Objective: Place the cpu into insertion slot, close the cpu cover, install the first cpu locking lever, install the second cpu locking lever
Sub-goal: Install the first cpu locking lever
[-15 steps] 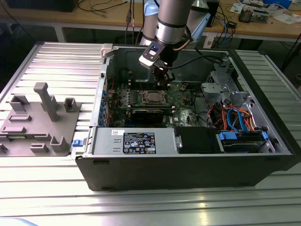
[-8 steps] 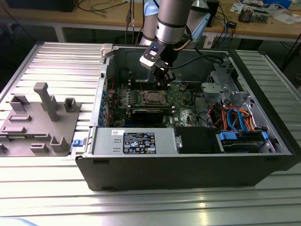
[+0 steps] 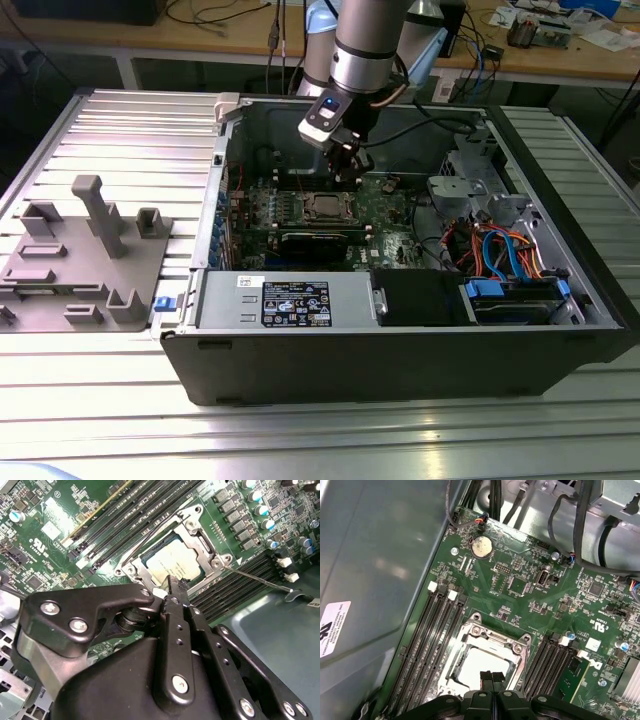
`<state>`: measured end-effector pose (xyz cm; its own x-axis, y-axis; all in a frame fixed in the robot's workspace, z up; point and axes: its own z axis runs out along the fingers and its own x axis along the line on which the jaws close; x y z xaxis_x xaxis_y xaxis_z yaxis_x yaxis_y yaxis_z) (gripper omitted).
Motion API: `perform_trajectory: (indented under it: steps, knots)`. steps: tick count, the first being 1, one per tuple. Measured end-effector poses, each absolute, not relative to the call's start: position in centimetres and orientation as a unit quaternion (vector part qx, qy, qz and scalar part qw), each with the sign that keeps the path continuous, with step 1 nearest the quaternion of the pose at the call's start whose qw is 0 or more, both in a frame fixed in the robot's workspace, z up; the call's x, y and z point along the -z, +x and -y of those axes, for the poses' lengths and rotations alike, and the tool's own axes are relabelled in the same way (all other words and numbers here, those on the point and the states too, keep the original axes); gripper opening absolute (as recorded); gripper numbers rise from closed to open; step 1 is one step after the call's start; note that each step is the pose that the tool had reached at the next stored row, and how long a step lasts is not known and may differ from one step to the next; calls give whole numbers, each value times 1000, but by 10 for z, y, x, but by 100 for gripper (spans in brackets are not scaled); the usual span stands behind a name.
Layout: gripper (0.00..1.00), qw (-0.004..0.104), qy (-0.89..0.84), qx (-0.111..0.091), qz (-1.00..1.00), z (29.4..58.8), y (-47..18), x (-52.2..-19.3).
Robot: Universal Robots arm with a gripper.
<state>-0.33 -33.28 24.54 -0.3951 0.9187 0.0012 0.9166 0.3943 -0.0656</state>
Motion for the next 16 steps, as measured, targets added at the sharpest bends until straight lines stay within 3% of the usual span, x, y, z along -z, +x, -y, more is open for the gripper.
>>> perform_trajectory:
  steps: [16]
  knots:
    - [11, 17, -514, -28, 857, 333, -3, -245]
